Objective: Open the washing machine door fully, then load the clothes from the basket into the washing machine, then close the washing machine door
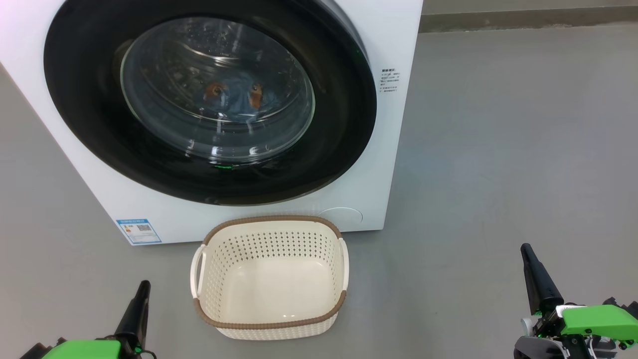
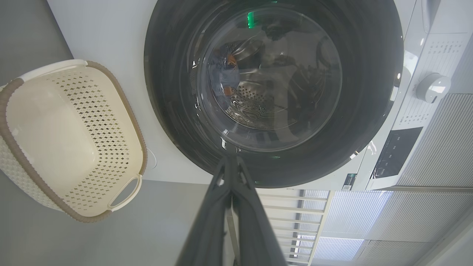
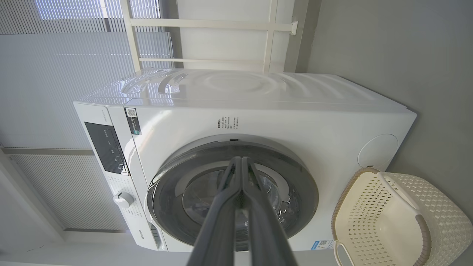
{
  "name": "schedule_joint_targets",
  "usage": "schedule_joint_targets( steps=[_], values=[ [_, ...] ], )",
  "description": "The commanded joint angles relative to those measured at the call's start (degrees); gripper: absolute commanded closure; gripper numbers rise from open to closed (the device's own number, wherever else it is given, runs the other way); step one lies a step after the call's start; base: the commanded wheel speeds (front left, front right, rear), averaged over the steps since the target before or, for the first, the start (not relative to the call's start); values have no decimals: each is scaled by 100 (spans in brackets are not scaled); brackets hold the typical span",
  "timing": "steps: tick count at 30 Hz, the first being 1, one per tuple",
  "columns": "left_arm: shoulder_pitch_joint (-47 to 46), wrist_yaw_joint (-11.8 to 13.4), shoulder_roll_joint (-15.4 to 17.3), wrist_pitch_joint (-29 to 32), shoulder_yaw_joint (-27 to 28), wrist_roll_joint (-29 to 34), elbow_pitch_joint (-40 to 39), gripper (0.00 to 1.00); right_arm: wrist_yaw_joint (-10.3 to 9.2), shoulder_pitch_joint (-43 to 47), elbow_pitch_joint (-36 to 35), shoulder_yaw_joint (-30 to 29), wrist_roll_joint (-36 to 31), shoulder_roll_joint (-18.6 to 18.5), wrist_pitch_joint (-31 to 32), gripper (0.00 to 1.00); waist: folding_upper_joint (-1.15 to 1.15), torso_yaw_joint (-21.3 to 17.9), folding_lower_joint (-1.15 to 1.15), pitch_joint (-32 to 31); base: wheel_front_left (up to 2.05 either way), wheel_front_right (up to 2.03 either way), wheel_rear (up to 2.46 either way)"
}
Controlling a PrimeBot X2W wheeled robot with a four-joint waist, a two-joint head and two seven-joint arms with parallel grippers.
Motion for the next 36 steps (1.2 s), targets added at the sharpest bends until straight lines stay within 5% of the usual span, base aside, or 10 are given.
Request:
schedule_joint_targets(
  steps=[1, 36],
  values=[
    [-240, -42, 75, 19, 201, -50, -109, 100, 8, -40, -175, 126, 20, -11, 47, 100, 0, 0, 0, 0, 0, 0, 0],
    [-240, -42, 75, 17, 200, -51, -110, 100, 8, -40, -175, 125, 19, -10, 48, 100, 0, 0, 0, 0, 0, 0, 0]
  ],
)
